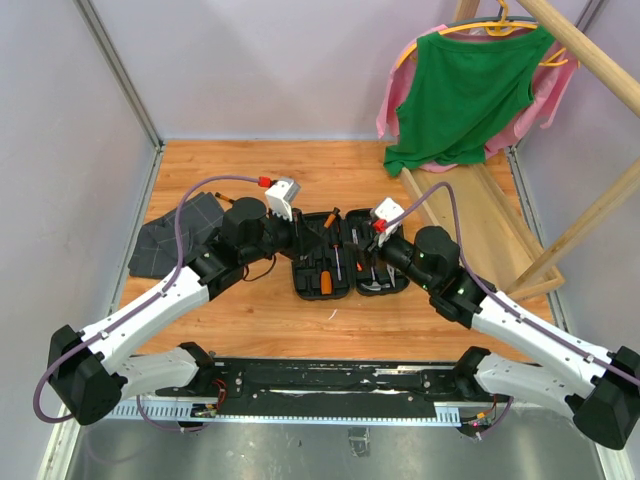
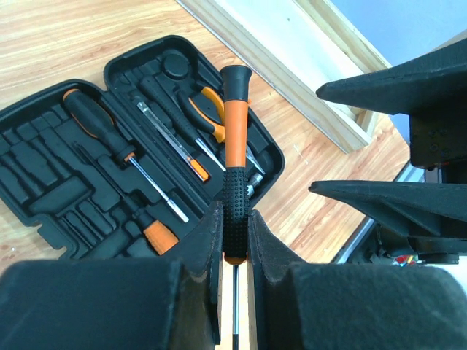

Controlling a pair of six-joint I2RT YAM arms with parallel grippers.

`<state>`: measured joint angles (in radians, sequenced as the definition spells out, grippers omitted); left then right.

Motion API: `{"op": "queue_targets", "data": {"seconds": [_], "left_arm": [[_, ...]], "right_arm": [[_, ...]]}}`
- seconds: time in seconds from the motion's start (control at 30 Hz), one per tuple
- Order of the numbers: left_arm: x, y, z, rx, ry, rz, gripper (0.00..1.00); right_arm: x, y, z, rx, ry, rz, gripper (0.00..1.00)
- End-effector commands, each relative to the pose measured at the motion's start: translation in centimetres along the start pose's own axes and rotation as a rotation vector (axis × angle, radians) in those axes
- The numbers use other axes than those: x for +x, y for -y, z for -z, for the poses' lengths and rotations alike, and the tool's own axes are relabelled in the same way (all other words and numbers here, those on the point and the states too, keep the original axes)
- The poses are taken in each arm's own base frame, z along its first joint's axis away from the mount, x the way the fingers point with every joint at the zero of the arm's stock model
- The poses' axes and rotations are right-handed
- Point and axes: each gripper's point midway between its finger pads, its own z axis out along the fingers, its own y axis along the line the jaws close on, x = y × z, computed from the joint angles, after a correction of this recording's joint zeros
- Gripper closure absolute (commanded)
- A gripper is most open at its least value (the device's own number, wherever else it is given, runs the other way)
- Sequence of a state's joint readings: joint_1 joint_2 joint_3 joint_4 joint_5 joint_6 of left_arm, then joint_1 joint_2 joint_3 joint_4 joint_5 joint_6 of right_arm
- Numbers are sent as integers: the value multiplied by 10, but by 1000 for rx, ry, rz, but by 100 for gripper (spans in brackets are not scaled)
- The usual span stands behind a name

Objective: Sort the tools into containers
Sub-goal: Pick up the screwdriver from the center of the board.

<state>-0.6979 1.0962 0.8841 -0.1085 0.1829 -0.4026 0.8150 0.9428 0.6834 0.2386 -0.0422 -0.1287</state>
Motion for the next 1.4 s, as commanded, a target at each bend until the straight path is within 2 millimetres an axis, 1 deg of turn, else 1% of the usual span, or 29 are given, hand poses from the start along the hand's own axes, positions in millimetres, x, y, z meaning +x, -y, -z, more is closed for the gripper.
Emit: {"op": "queue_targets", "data": {"seconds": [0.0, 0.1, 0.2, 0.33, 0.43, 0.57, 0.67, 0.8, 0.9, 1.0, 1.17, 1.37], "left_arm": [[-13, 4, 3, 1, 55, -11, 100], [-12, 3, 4, -3, 58, -8, 100], [-12, 2, 4, -8, 63, -9, 99], [-13, 1, 5, -10, 71, -12, 99], [-14, 2, 6, -6, 79, -15, 99], [-16, 2, 7, -2, 94, -18, 99], [-16, 3, 8, 5, 103, -21, 99], [-18, 4, 10, 11, 114, -25, 100], [-19, 5, 10, 18, 120, -22, 100], [-17, 6, 9, 25, 119, -19, 99], [-18, 9, 8, 39, 119, -16, 99], [-20, 12, 8, 53, 128, -18, 99]], "right_arm": [[-8, -8, 0, 15, -66, -213, 37], [-5, -14, 0, 10, -90, -302, 37], [-8, -17, 0, 3, -80, -350, 38], [-14, -4, 0, 88, -66, -426, 37], [-28, 2, -1, 122, -20, -485, 36], [-39, 15, -2, 218, 41, -661, 36], [-51, 17, -4, 220, 142, -797, 38], [-61, 20, -6, 218, 267, -967, 42], [-66, 18, -10, 199, 295, -1063, 44], [-67, 12, -19, 167, 282, -1129, 47], [-68, 1, -38, 111, 257, -1181, 52], [-65, -5, -49, 90, 235, -1214, 56]]}}
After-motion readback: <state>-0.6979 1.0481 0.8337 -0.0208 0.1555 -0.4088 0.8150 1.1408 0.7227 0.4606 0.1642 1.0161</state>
